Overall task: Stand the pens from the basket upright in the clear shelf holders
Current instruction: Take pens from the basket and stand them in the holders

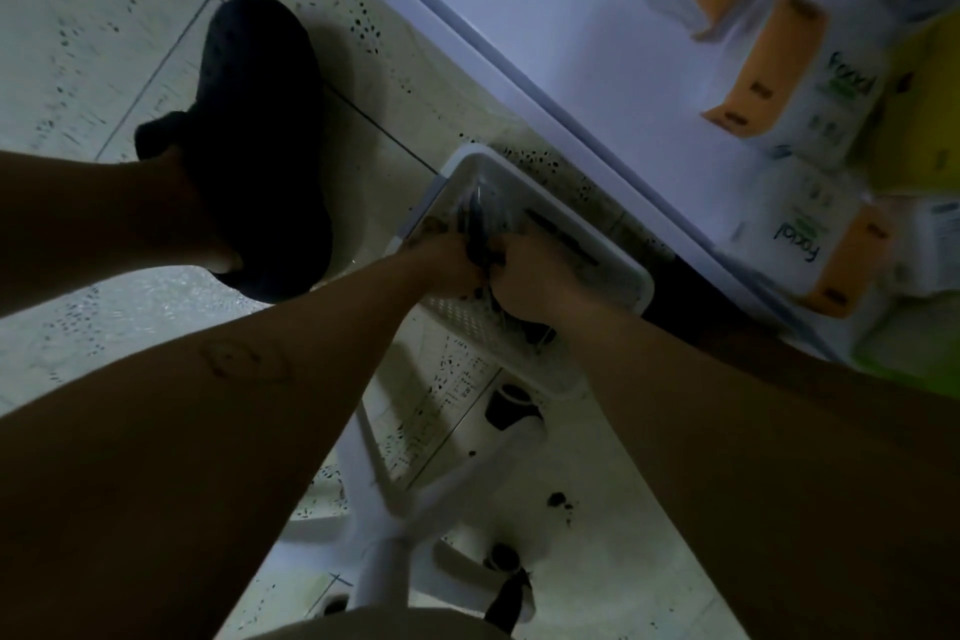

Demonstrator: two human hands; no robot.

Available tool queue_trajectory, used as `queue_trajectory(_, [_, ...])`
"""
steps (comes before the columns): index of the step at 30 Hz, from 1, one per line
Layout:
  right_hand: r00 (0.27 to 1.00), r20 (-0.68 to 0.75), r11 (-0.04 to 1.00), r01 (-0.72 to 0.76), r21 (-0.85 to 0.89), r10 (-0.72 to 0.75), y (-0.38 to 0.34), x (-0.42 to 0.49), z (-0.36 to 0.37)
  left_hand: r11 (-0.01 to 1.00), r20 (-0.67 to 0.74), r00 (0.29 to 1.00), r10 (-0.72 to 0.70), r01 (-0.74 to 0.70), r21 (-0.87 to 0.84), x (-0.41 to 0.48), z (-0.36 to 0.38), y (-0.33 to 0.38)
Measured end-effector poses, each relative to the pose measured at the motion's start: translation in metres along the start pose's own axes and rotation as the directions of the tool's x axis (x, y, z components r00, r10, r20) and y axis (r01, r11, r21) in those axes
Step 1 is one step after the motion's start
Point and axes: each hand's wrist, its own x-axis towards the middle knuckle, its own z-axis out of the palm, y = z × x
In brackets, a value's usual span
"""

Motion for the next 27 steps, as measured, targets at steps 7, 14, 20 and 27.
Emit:
queue_trajectory(7, [0.994,-0.109,0.998,0.002,-0.063,-0.009,-0.007,0.021,0.002,0.999,-0.085,0.995,-0.043,0.044,0.01,0.017,0.017,-0.009])
queue_trajectory(14, [0.989,-0.14,0.998,-0.05,0.028,0.054,0.004,0.018,0.01,0.987,-0.203,0.978,-0.037,0.004,-0.161,0.021,0.029,-0.004])
queue_trajectory(20, [0.939,-0.25,0.943,-0.16,0.291,0.237,0.001,0.014,0.013,0.966,-0.274,0.962,-0.004,-0.067,-0.249,0.021,0.026,-0.003])
queue_trajectory(27, [0.916,-0.271,0.913,-0.188,0.363,0.296,0.003,0.012,0.027,0.918,-0.292,0.954,-0.07,-0.053,-0.392,0.026,0.032,-0.008])
